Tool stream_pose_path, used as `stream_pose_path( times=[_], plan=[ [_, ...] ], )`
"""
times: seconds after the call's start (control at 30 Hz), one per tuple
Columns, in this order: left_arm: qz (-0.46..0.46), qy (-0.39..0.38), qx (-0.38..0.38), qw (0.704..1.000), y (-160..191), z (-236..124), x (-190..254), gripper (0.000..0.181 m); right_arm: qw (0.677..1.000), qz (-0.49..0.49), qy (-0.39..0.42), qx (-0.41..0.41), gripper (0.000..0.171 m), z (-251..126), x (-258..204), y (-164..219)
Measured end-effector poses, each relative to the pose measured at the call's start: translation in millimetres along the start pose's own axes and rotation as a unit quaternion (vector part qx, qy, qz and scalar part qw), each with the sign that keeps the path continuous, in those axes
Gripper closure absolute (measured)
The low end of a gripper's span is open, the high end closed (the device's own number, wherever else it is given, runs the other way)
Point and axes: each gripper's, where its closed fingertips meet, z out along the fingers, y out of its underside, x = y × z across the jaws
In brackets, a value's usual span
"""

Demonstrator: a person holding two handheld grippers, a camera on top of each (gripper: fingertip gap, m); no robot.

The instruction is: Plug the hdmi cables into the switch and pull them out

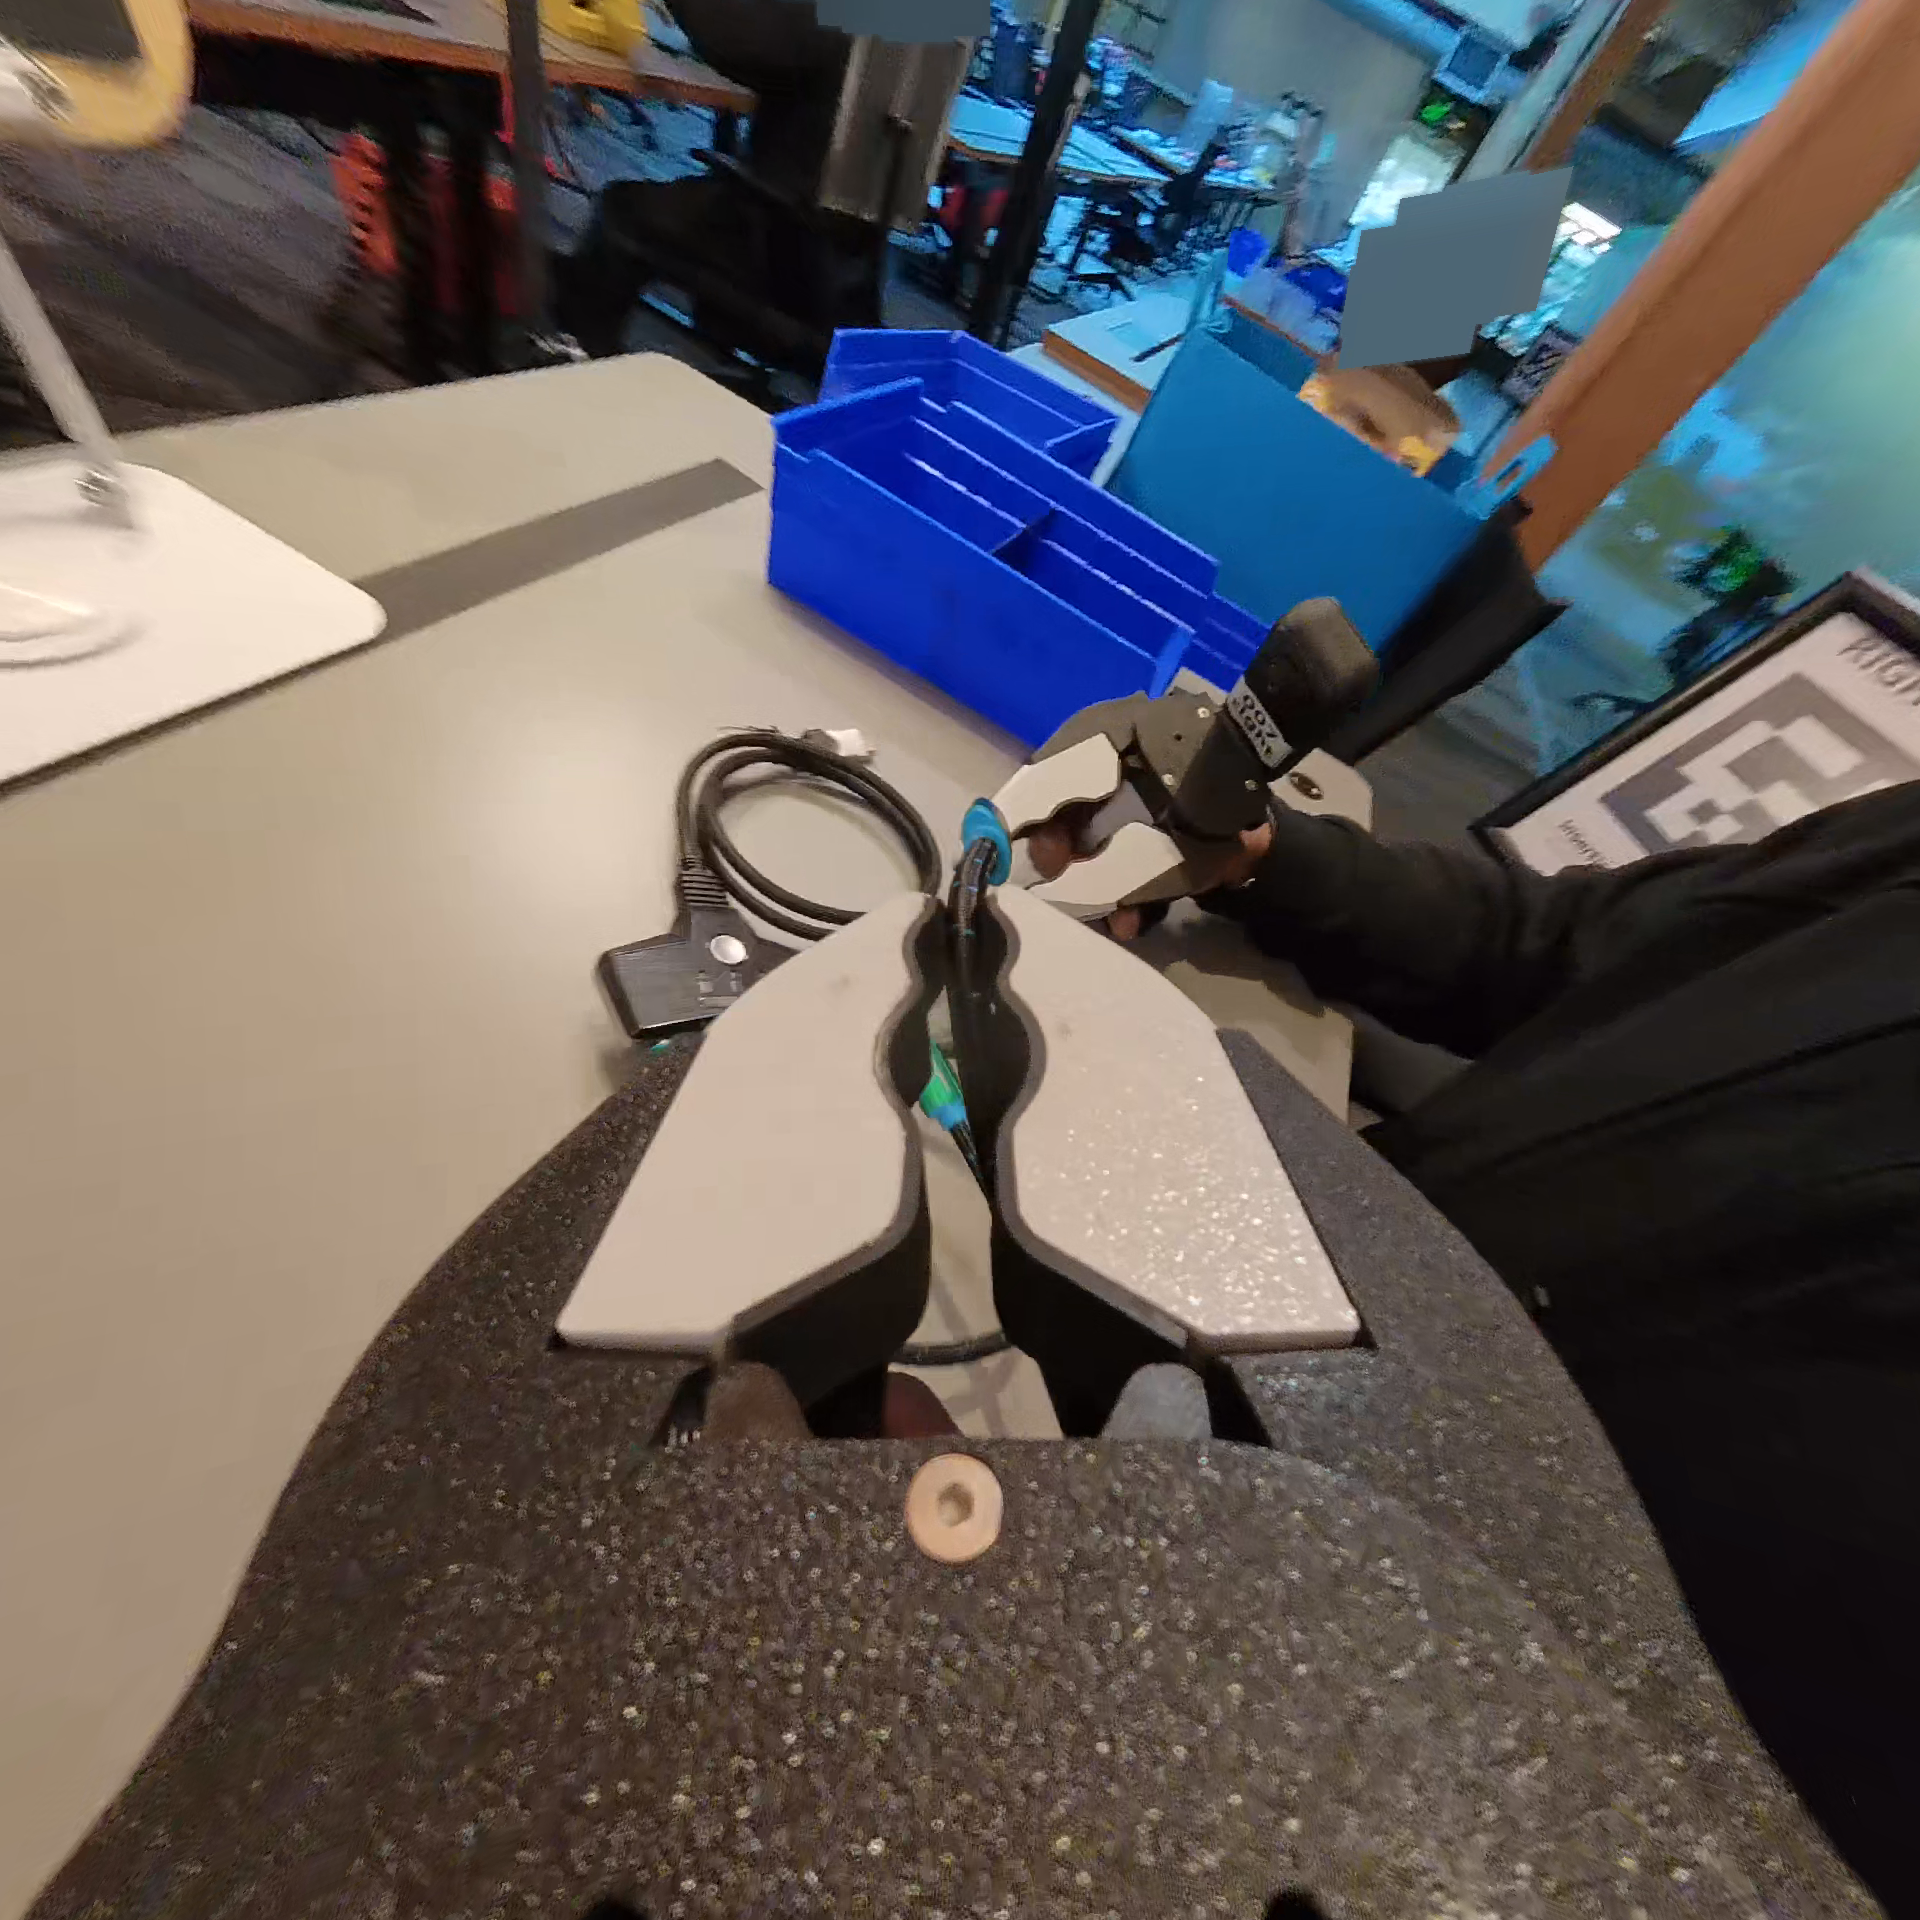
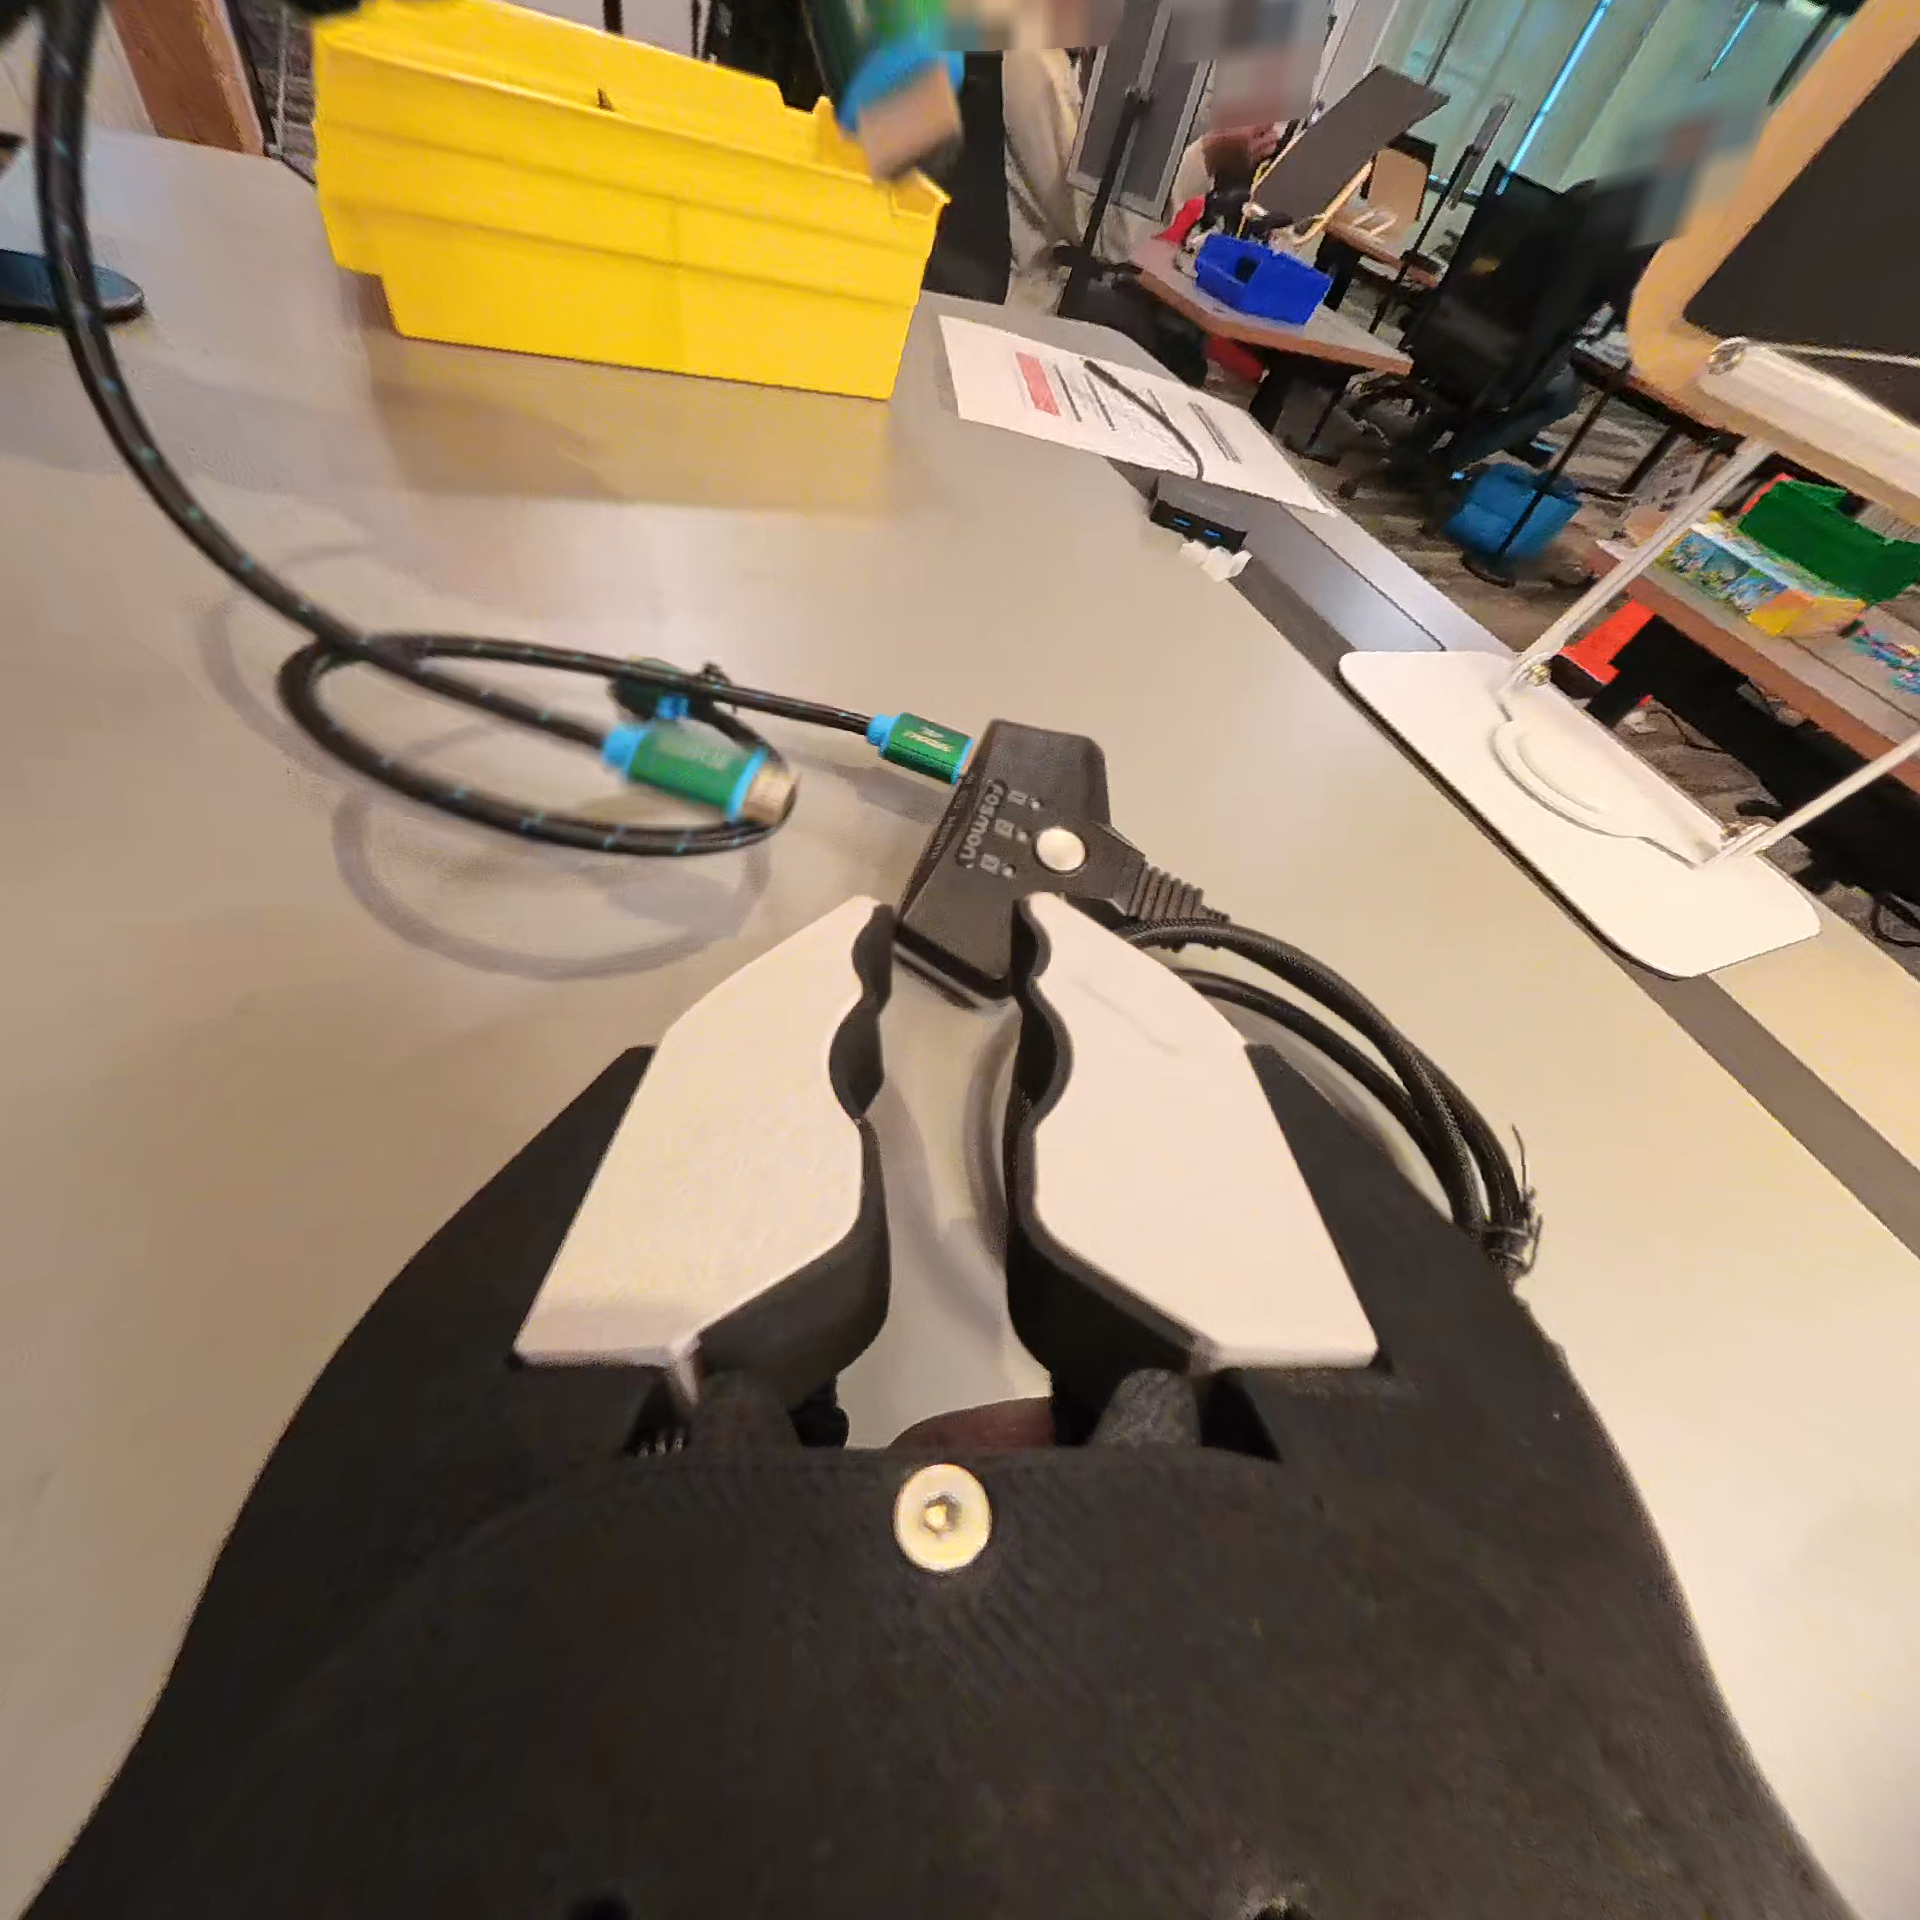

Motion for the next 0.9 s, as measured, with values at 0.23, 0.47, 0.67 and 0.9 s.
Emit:
stream_pose_path(
  times=[0.23, 0.47, 0.67, 0.9],
  plan=[
    [-0.025, 0.037, 0.002, 0.999, 6, 29, -3, 0.175, 1.000, 0.004, 0.008, -0.002, 0.149, 2, 5, 5],
    [0.012, 0.018, 0.036, 0.999, -23, 16, 14, 0.175, 0.999, -0.020, -0.031, -0.036, 0.147, 11, -15, 14],
    [0.043, 0.010, 0.082, 0.996, -49, 1, 37, 0.176, 0.998, -0.055, -0.021, -0.022, 0.139, 20, -27, 4],
    [0.054, 0.061, 0.130, 0.988, -57, -28, 93, 0.176, 0.998, -0.055, -0.013, -0.002, 0.134, 44, -44, -11]
  ],
)
